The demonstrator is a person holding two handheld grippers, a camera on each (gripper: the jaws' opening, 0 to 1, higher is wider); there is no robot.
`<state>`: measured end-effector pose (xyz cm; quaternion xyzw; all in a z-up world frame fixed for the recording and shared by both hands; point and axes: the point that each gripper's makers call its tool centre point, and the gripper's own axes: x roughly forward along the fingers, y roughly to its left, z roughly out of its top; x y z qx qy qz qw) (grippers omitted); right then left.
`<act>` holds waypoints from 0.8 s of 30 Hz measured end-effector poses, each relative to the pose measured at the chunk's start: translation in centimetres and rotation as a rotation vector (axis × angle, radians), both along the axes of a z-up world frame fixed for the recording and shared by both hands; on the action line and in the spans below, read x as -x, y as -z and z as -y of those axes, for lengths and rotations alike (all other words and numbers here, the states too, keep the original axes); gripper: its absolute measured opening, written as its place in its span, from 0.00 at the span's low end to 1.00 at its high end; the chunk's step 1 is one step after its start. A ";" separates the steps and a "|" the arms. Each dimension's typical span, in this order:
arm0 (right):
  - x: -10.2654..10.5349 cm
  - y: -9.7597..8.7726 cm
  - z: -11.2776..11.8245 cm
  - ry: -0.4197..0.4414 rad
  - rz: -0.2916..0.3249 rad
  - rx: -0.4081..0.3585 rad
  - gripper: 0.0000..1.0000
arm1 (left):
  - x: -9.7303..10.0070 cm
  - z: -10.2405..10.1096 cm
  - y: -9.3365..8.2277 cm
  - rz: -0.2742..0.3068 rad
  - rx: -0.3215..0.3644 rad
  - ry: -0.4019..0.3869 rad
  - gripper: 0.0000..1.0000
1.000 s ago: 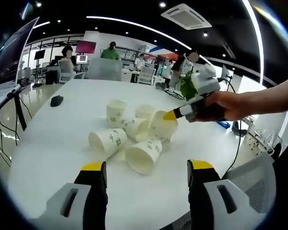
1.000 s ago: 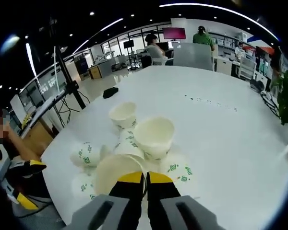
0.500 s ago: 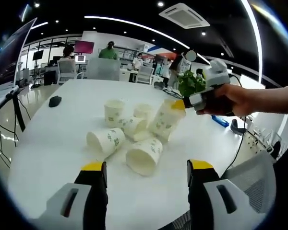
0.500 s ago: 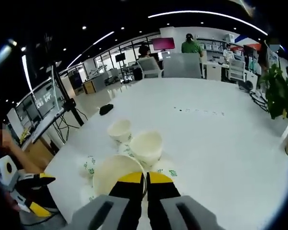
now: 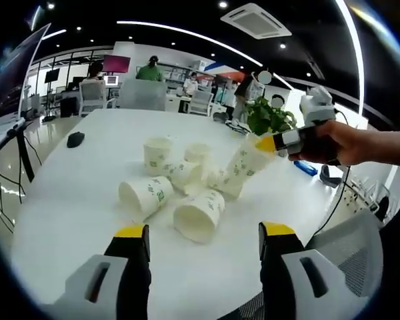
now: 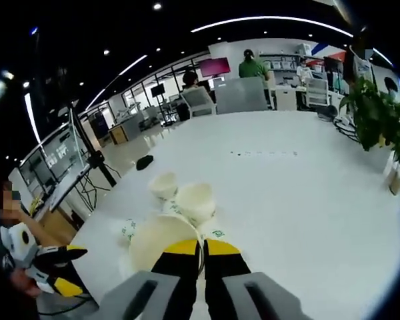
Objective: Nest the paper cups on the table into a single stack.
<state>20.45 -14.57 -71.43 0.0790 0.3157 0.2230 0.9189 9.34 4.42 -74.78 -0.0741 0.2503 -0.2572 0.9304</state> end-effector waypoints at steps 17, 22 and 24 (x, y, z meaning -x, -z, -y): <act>5.4 2.4 -1.1 -0.041 -0.056 -0.019 0.00 | 0.2 0.3 0.3 -0.012 -0.009 0.015 0.65; 5.7 3.2 -1.4 -0.051 -0.085 -0.001 0.00 | 0.3 0.4 0.2 -0.013 -0.009 0.019 0.65; 6.0 4.1 -1.7 -0.052 -0.101 0.004 0.00 | 0.3 0.5 0.1 -0.013 -0.006 0.019 0.65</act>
